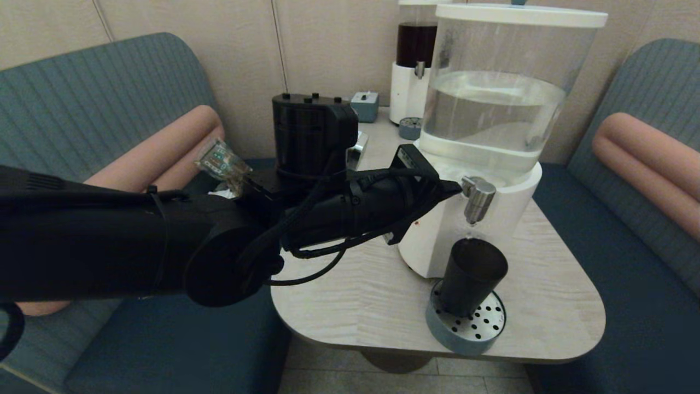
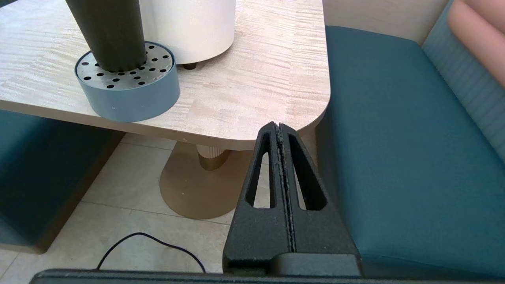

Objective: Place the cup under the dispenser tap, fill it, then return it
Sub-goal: Turn off the faucet

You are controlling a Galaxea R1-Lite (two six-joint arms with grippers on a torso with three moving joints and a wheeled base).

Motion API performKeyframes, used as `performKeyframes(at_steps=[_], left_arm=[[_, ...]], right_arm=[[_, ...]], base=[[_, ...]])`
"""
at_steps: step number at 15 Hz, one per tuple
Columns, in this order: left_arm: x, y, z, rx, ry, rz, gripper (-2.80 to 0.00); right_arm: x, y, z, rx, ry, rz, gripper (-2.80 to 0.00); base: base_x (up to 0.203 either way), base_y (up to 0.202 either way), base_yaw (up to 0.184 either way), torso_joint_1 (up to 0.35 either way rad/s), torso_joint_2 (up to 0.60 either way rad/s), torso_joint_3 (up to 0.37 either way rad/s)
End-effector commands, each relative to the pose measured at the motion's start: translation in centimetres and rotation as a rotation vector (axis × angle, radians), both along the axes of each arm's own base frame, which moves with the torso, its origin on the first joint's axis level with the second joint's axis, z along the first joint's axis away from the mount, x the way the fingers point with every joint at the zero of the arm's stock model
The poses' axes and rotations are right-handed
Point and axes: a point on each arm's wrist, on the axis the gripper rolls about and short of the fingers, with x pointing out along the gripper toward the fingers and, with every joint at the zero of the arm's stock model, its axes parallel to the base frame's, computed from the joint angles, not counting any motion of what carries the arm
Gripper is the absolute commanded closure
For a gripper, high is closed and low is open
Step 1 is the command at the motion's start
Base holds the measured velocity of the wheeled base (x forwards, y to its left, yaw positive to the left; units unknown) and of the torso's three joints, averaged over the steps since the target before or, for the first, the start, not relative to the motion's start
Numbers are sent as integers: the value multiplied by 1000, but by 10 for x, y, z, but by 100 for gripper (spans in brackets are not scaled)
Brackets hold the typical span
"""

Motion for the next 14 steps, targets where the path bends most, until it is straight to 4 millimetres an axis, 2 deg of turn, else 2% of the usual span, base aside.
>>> performKeyframes(at_steps=[1, 14], left_arm=[[2, -2, 1, -10, -1, -2, 0], [15, -7, 0, -14, -12, 12, 0]], right_arm=[[1, 0, -4, -1, 13, 1, 0], [1, 0, -4, -1, 15, 1, 0]], base=[[0, 0, 0, 0, 0, 0], [0, 0, 0, 0, 0, 0]])
